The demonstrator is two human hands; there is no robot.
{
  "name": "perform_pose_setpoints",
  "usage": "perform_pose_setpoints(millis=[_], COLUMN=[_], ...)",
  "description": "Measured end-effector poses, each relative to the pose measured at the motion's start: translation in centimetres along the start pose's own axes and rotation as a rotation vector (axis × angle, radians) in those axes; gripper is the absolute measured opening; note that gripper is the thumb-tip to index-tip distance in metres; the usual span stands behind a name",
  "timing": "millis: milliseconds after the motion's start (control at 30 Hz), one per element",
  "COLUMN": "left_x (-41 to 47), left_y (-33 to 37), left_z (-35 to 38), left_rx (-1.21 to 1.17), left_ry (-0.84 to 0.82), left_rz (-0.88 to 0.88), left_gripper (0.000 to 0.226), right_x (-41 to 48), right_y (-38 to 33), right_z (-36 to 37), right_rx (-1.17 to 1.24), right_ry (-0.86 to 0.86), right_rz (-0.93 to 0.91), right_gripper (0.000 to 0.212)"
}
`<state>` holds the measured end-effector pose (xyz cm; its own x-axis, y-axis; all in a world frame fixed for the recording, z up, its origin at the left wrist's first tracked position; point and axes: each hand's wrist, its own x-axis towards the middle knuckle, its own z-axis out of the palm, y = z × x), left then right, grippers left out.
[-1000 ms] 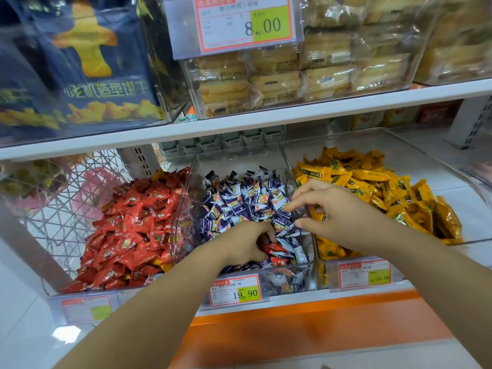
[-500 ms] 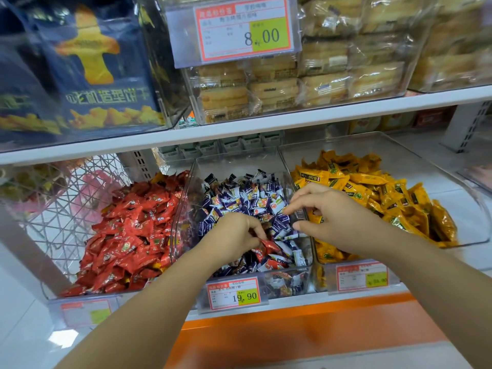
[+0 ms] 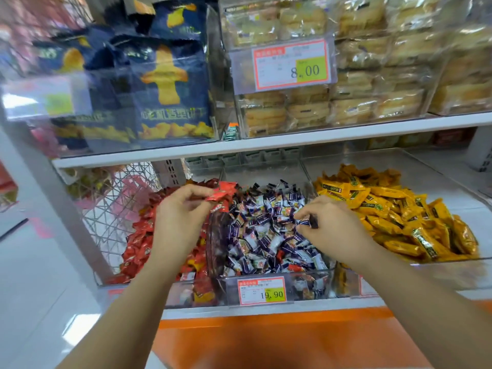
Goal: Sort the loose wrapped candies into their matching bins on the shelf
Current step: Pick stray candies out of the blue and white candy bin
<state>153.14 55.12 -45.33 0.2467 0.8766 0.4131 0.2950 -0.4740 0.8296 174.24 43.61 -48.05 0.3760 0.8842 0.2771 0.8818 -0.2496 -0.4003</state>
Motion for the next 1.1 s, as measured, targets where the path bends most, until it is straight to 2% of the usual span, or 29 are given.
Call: perform_pose_setpoints(millis=[100, 200, 367, 467, 567, 633, 700, 800, 867, 967, 1100], left_x=[1.1, 2.7, 4.4, 4.0, 2.6, 1.2, 0.0, -0.9, -1.1, -0.9, -0.5], left_y=[-2.8, -4.9, -6.1, -5.2, -3.1, -0.9, 0.9, 1.6, 1.0, -0.3, -1.7], left_z=[-2.0, -2.7, -2.9, -3.0, -2.3, -0.9, 1.3, 5.3, 7.6, 9.8, 11.3], left_rx=[0.113, 0.273, 0.673, 0.631, 0.586, 0.521, 0.437, 0.42, 0.478, 0.562, 0.634], left_ry=[0.195, 0.266, -0.001, 0.003, 0.018, -0.094, -0.344, -0.788, -0.988, -1.153, -1.219], left_rz=[0.001, -0.012, 0.017, 0.077, 0.232, 0.34, 0.377, 0.284, 0.215, 0.203, 0.233], left_gripper=[0.023, 0.017, 0.023, 0.026, 0.025, 0.024, 0.023, 0.02, 0.018, 0.019, 0.035], right_x=[0.5, 0.8, 1.1, 1.1, 0.8, 0.4, 0.0, -0.5, -0.9, -1.2, -1.4], right_y=[-0.1, -0.2, -0.1, -0.2, -0.5, -0.4, 0.0, 0.9, 1.6, 2.5, 3.2], right_z=[1.3, 1.9, 1.9, 1.4, 0.1, -1.0, -1.9, -2.6, -2.8, -3.0, -2.9], right_rx=[-0.018, -0.035, -0.02, -0.012, 0.066, 0.141, 0.192, 0.231, 0.249, 0.246, 0.244], right_ry=[0.007, -0.012, -0.027, -0.047, -0.086, -0.098, -0.099, -0.114, -0.13, -0.163, -0.192], right_rz=[0.01, 0.036, 0.051, 0.057, 0.059, 0.039, 0.002, -0.036, -0.05, -0.084, -0.111], right_gripper=[0.018, 0.019, 0.02, 0.018, 0.016, 0.014, 0.014, 0.019, 0.023, 0.024, 0.021])
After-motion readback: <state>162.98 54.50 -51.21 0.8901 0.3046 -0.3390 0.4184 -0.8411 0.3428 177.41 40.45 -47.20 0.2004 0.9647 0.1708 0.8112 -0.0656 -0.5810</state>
